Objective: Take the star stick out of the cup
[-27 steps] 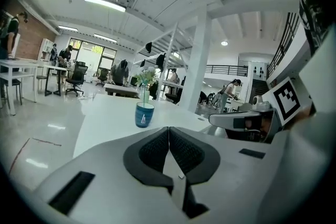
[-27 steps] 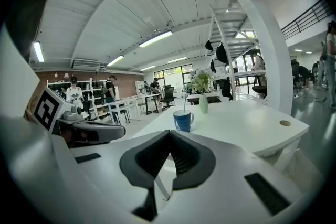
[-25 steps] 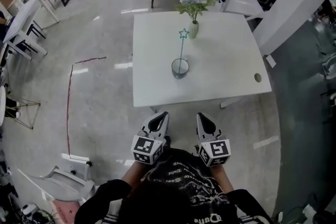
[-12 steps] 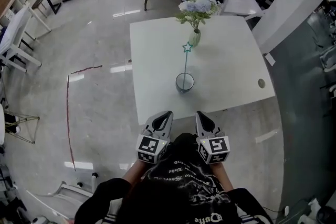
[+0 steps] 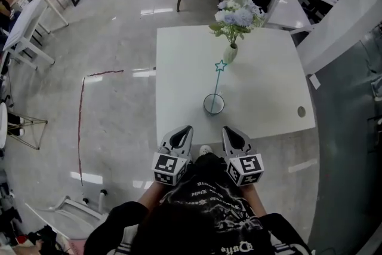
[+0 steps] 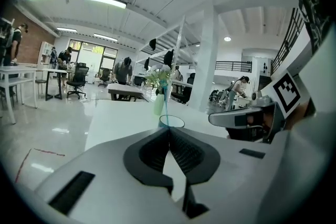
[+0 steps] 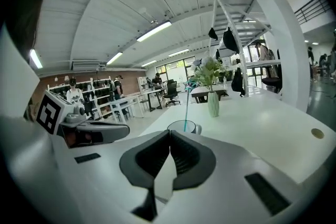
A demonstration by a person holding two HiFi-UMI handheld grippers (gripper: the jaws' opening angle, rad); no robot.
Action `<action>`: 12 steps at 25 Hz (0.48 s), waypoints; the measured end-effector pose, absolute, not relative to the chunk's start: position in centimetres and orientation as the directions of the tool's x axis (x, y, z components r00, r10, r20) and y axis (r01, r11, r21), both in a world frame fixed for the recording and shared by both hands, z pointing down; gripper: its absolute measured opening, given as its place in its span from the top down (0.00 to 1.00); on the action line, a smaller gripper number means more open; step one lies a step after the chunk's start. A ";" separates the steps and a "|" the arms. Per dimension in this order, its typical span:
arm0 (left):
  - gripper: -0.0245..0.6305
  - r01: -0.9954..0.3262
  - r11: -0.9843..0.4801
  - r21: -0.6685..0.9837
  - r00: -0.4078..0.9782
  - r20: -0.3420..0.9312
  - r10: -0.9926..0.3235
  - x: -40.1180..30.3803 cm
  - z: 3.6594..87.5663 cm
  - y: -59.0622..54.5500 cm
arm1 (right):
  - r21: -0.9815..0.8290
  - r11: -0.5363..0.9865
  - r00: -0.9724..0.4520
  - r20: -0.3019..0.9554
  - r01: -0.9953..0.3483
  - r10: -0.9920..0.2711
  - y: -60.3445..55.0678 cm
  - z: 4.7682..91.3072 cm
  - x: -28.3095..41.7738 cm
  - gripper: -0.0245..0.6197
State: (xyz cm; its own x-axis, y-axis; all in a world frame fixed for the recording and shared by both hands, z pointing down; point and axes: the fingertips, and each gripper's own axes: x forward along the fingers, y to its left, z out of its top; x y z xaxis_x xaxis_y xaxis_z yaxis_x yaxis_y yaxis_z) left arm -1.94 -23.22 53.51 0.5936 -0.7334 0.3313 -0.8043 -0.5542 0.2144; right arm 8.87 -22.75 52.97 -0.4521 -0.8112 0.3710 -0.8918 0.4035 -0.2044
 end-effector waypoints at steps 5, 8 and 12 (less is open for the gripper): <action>0.93 -0.815 -0.546 0.193 0.578 0.344 -0.740 -1.1 53.2 -24.3 | -0.260 0.434 -0.505 0.385 -0.862 -0.772 -24.9 53.1 9.5 0.76; 0.93 -0.821 -0.544 0.174 0.569 0.340 -0.749 -1.1 53.4 -24.8 | -0.294 0.448 -0.534 0.400 -0.844 -0.745 -26.1 53.5 9.6 0.66; 0.93 -0.844 -0.511 0.164 0.535 0.329 -0.778 -1.6 53.0 -25.7 | -0.305 0.436 -0.528 0.391 -0.847 -0.754 -28.1 53.3 10.5 0.65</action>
